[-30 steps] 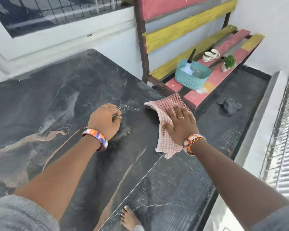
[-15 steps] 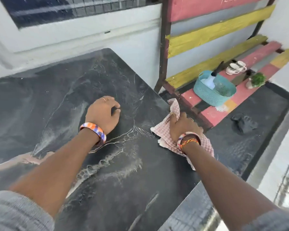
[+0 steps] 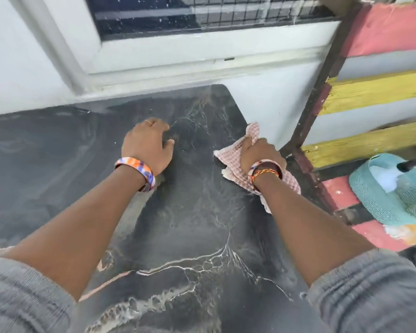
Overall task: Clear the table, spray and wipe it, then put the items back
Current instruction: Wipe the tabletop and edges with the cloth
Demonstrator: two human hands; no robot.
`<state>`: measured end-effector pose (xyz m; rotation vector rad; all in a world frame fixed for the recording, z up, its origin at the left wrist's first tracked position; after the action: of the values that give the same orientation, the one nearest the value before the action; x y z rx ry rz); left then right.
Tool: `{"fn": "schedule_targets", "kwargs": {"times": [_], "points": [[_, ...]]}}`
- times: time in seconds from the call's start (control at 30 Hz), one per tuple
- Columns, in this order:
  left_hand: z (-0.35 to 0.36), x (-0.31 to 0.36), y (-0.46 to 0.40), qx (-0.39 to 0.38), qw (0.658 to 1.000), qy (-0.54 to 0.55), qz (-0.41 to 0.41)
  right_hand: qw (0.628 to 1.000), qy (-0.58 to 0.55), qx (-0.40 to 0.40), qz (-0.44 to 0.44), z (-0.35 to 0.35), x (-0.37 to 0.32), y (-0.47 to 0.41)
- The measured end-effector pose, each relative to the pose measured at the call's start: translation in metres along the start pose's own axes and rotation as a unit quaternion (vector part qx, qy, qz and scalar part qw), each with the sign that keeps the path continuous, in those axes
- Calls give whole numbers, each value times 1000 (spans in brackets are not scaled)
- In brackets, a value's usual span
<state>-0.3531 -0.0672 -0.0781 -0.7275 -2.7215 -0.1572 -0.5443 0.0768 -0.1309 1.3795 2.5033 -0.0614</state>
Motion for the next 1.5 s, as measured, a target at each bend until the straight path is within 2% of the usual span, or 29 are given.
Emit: {"fn": "schedule_targets", "kwargs": {"times": [0.2,0.43,0.6,0.83,1.07,1.37,1.43,1.5], "points": [[-14,-29,-44,30,993,-56,-96,1000,-6,12,-21,8,-47,-76],[-19,-66,-52,47,987,-70,-134,998,30,17,-60,14,-92,-136],[-28,-104,-43,62,985,-66,-148,988,76,7,-131,11,-109,-142],[-39,-140,-43,79,984,-31,-157,968,122,-39,-214,26,-149,-96],[-55,-188,-42,86,988,-10,-130,939,117,-35,-322,62,-257,-31],[-102,-292,-28,111,979,26,-170,919,78,-44,-384,101,-386,64],[-110,-312,-22,115,977,26,-177,902,65,-50,-423,112,-417,90],[-115,-334,-14,117,974,23,-192,866,54,-65,-493,126,-453,122]]}}
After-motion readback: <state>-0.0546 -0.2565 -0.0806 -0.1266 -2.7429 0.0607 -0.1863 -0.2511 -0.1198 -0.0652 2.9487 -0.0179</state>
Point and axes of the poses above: each hand's wrist, its own y-axis away from the middle knuckle, its own z-axis out of the palm, x = y × z, the point moved 4 cm from there along -y, towards the middle knuckle, and after that the axes turned 11 degrees about -z, right-handed, at the moved point
